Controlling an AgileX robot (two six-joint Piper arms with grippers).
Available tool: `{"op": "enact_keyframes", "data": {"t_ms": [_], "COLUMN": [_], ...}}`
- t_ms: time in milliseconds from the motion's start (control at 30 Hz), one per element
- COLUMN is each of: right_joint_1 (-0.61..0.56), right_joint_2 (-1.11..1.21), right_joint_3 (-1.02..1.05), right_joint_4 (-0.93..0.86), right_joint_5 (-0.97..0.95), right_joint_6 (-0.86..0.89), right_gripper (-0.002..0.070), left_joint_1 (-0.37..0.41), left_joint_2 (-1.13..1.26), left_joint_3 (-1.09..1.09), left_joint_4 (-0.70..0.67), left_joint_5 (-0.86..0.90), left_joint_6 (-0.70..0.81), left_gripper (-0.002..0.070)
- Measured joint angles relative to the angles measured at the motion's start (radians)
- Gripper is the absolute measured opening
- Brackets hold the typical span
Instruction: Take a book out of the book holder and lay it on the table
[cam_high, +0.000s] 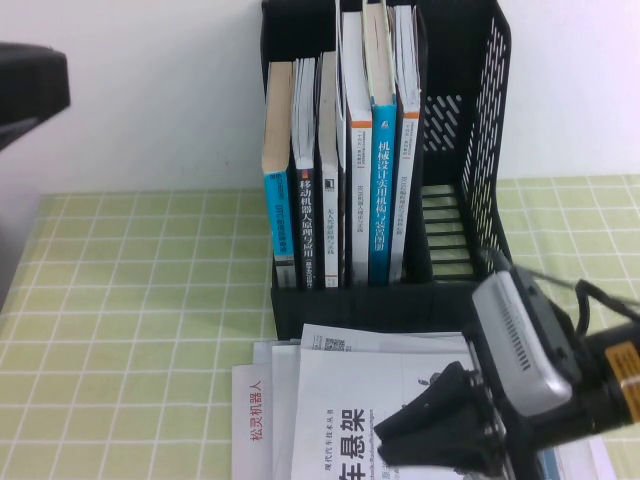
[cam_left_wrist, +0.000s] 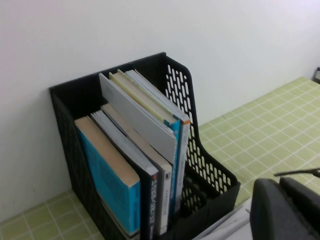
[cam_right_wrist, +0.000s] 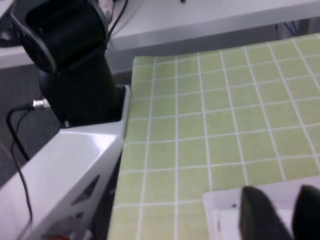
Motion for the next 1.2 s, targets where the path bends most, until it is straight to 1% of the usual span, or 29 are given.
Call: {"op": "enact_keyframes", "data": {"t_ms": [67,100,167,267,333,467,533,633,700,767,833,900,933,1033,1100,1200], "right_joint_1": [0.0,0.0,-0.007,-0.021,-0.025,-0.025,-0.025,-0.025,-0.027,-0.031,-0.031,-0.031,-0.031,-0.031,-0.031,-0.031], "right_joint_2": [-0.026,-0.048,-0.099,-0.192,-0.258,-0.395,-0.442,-0.503,-0.541,-0.571,-0.6,-0.644,-0.667,-0.778,-0.868,-1.006], "right_joint_3": [-0.051,-0.077,-0.125,-0.205,-0.252,-0.292,-0.295,-0.299,-0.299,-0.294,-0.264,-0.208,-0.18,-0.058,0.034,0.169], "right_joint_4": [-0.062,-0.078,-0.093,-0.095,-0.095,-0.08,0.002,0.303,0.592,0.875,1.105,1.339,1.424,1.682,1.781,1.869], "right_joint_5": [0.031,0.07,0.174,0.391,0.576,0.991,1.21,1.556,1.805,2.023,2.136,2.171,2.166,2.076,1.975,1.809], "right_joint_6": [0.028,0.041,0.048,0.023,-0.036,-0.245,-0.394,-0.741,-1.012,-1.189,-1.308,-1.392,-1.417,-1.46,-1.472,-1.485], "right_gripper": [0.007,0.0049,0.0029,0.0016,0.0013,0.0011,0.0011,0.0009,0.0008,0.0008,0.0008,0.0008,0.0008,0.0008,0.0008,0.0008], "left_joint_1": [0.0,0.0,0.0,0.0,0.0,0.0,0.0,0.0,0.0,0.0,0.0,0.0,0.0,0.0,0.0,0.0], "left_joint_2": [0.0,0.0,0.0,-0.011,-0.03,-0.08,-0.11,-0.16,-0.195,-0.22,-0.232,-0.238,-0.238,-0.238,-0.238,-0.238], "left_joint_3": [0.0,0.0,0.002,0.042,0.088,0.213,0.273,0.361,0.406,0.437,0.46,0.483,0.494,0.534,0.574,0.633], "left_joint_4": [-0.029,-0.048,-0.092,-0.154,-0.177,-0.186,-0.173,-0.136,-0.087,-0.03,0.024,0.083,0.106,0.177,0.211,0.244], "left_joint_5": [0.009,0.014,0.016,-0.01,-0.043,-0.155,-0.216,-0.297,-0.345,-0.37,-0.386,-0.407,-0.417,-0.48,-0.553,-0.656], "left_joint_6": [0.009,0.02,0.063,0.134,0.161,0.176,0.181,0.183,0.183,0.184,0.167,0.122,0.098,0.033,0.017,0.007], "left_gripper": [-0.0003,-0.0003,-0.0003,-0.0003,-0.0003,-0.0003,-0.0003,-0.0003,-0.0003,-0.0003,-0.0003,-0.0003,-0.0003,-0.0003,-0.0003,-0.0003]}}
